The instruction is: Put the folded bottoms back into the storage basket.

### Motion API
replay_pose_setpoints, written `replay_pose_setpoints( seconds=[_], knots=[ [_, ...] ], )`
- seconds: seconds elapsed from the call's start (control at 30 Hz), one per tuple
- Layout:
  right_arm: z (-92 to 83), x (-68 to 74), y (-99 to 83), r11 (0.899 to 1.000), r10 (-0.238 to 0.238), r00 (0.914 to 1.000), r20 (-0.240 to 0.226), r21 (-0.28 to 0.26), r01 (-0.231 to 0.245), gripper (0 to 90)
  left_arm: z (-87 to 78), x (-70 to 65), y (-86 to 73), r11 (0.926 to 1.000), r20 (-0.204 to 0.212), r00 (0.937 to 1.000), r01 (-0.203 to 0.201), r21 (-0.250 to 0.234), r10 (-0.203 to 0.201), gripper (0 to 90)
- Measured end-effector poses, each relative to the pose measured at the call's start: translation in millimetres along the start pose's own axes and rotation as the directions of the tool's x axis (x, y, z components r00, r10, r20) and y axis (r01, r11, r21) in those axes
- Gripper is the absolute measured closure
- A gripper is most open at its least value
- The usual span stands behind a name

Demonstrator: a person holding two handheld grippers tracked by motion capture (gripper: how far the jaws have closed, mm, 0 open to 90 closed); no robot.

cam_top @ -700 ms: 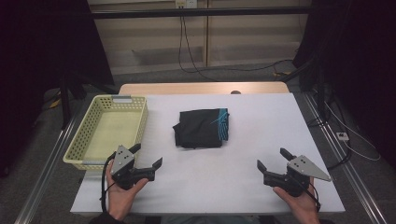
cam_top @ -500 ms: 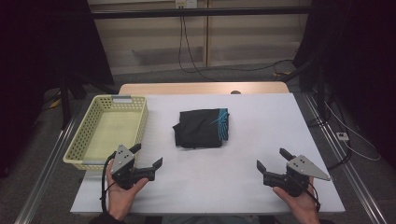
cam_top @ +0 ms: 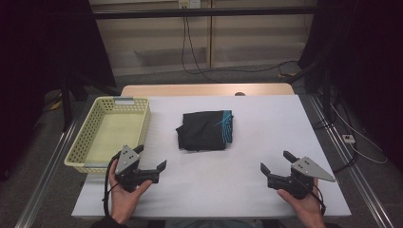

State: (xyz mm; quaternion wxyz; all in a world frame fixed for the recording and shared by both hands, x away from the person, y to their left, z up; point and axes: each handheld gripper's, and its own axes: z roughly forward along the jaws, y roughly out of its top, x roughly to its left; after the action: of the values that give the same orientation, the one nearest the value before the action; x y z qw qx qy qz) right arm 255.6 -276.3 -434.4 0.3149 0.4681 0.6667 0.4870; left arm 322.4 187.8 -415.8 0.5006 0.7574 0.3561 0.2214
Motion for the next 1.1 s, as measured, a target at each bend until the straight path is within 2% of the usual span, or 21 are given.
replay_pose_setpoints(
  seconds=[0.03,0.07,0.3,0.33,0.4,0.43,0.47,0.5,0.53,0.6,0.73,0.8,0.9,1.03,1.07,1.1],
  knots=[
    [0.0,0.0,0.0,1.000,0.000,1.0000,0.000,0.000,0.000,8.4,0.0,0.0,0.0,1.0000,0.000,1.0000,0.000,0.000,0.000,4.1],
    [0.4,-0.2,0.0,1.000,0.002,1.0000,0.000,0.002,-0.002,8.4,2.5,0.6,1.6,0.9998,0.020,0.9998,0.003,0.021,-0.003,4.1],
    [0.2,-0.3,-0.2,1.000,0.006,1.0000,-0.003,0.004,-0.006,8.4,9.1,-1.2,6.5,0.9995,0.041,0.9989,-0.023,0.023,0.022,3.1],
    [0.5,-0.7,-0.3,1.000,0.006,1.0000,-0.005,0.005,-0.006,8.5,11.7,-2.5,7.8,0.9996,0.030,0.9994,-0.015,0.023,0.014,3.2],
    [0.9,-0.9,-0.4,1.000,0.006,1.0000,-0.005,0.008,-0.006,8.5,15.0,-3.6,9.9,0.9992,0.062,0.9981,0.005,0.039,-0.008,3.2],
    [0.9,-0.9,-0.4,1.000,0.006,1.0000,-0.005,0.008,-0.006,8.5,15.0,-3.6,9.9,0.9992,0.062,0.9981,0.005,0.039,-0.008,3.1],
    [1.3,-1.0,-0.3,1.000,0.012,0.9999,-0.002,0.006,-0.012,8.4,18.3,-6.1,11.9,0.9988,0.085,0.9963,0.008,0.048,-0.013,3.2],
    [1.4,-1.0,-0.2,1.000,0.012,0.9999,-0.002,0.007,-0.012,8.5,18.3,-6.1,11.9,0.9988,0.085,0.9963,0.008,0.048,-0.013,3.3],
    [1.5,-0.8,-0.2,1.000,0.012,0.9999,0.000,0.007,-0.012,8.5,21.2,-8.5,13.5,0.9983,0.082,0.9966,-0.018,0.055,0.013,3.3],
    [1.3,-0.5,-0.1,1.000,0.011,0.9999,-0.003,0.008,-0.011,8.5,23.1,-9.9,15.0,0.9975,0.077,0.9967,-0.033,0.062,0.028,4.2],
    [1.8,-0.1,0.1,1.000,0.010,0.9999,-0.003,0.010,-0.010,8.5,26.3,-11.2,19.9,0.9974,0.063,0.9972,-0.044,0.057,0.040,4.6],
    [1.7,0.3,0.2,1.000,0.012,0.9999,-0.007,0.010,-0.012,8.5,28.4,-10.4,22.1,0.9974,0.058,0.9974,-0.047,0.055,0.043,4.6],
    [2.1,0.5,0.3,1.000,0.010,0.9999,-0.010,0.010,-0.010,8.5,32.8,-7.9,25.4,0.9982,0.064,0.9976,-0.029,0.053,0.025,5.0],
    [3.0,0.8,0.8,1.000,0.010,0.9998,-0.015,0.007,-0.010,8.4,39.0,-6.8,27.9,0.9975,0.051,0.9980,-0.040,0.059,0.037,5.4],
    [3.5,1.1,0.8,1.000,0.010,0.9998,-0.017,0.011,-0.010,8.4,44.7,-6.5,28.4,0.9975,0.052,0.9985,-0.022,0.067,0.018,5.4],
    [3.8,1.1,0.7,1.000,0.007,0.9998,-0.018,0.014,-0.007,8.3,44.7,-6.5,28.4,0.9975,0.052,0.9985,-0.022,0.067,0.018,5.4]
  ],
)
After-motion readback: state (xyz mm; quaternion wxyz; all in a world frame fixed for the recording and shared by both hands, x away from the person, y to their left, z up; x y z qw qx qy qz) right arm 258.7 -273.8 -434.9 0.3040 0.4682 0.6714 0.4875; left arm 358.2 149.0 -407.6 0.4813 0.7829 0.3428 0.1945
